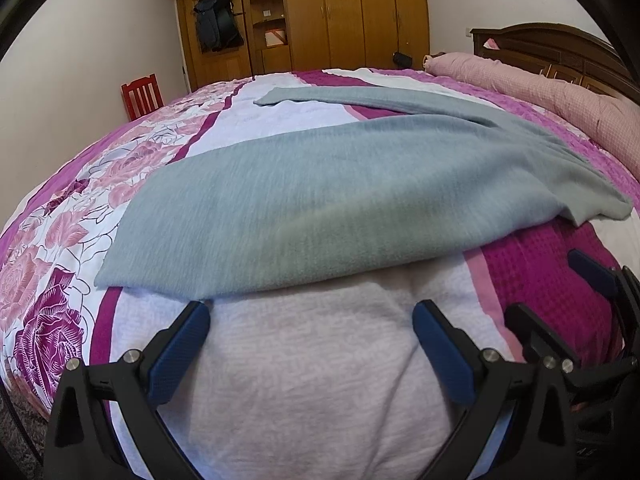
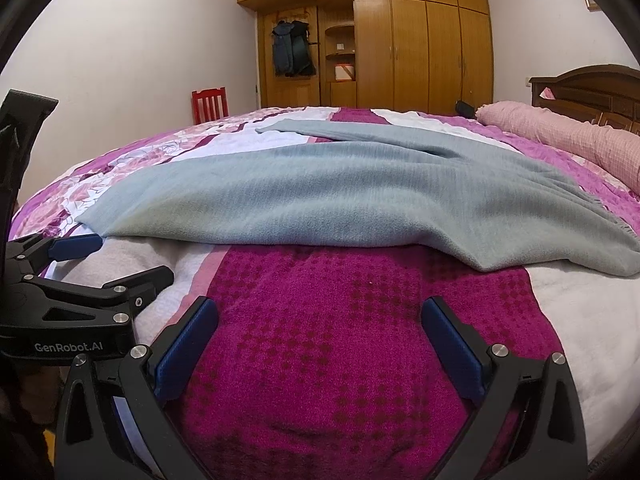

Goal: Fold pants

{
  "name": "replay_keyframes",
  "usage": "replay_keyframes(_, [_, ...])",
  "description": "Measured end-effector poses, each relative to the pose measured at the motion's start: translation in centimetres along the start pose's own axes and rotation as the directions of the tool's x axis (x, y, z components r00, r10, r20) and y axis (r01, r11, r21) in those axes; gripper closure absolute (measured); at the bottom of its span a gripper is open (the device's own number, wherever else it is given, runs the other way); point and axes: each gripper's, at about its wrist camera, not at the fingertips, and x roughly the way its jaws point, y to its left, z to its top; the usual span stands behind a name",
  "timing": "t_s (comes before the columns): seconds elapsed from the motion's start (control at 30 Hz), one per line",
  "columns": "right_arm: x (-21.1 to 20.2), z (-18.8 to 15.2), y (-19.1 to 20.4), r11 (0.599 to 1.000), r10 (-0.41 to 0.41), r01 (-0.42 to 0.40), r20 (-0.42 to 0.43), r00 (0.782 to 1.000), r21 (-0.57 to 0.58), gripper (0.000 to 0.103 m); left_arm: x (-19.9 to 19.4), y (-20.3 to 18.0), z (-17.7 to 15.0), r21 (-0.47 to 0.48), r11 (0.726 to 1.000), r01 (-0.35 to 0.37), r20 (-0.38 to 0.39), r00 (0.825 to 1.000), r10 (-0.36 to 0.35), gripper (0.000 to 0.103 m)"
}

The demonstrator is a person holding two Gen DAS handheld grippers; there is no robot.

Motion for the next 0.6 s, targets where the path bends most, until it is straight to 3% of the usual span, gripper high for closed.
replay_keyframes(0.6, [0.27,0.25,0.07,1.000,0.004,-0.005,-0.030,1.000,-0.012,0.000,-0.12,-0.02,-0.06,0.000,1.000,-0.002,0.003,1.000,0.002,0.000])
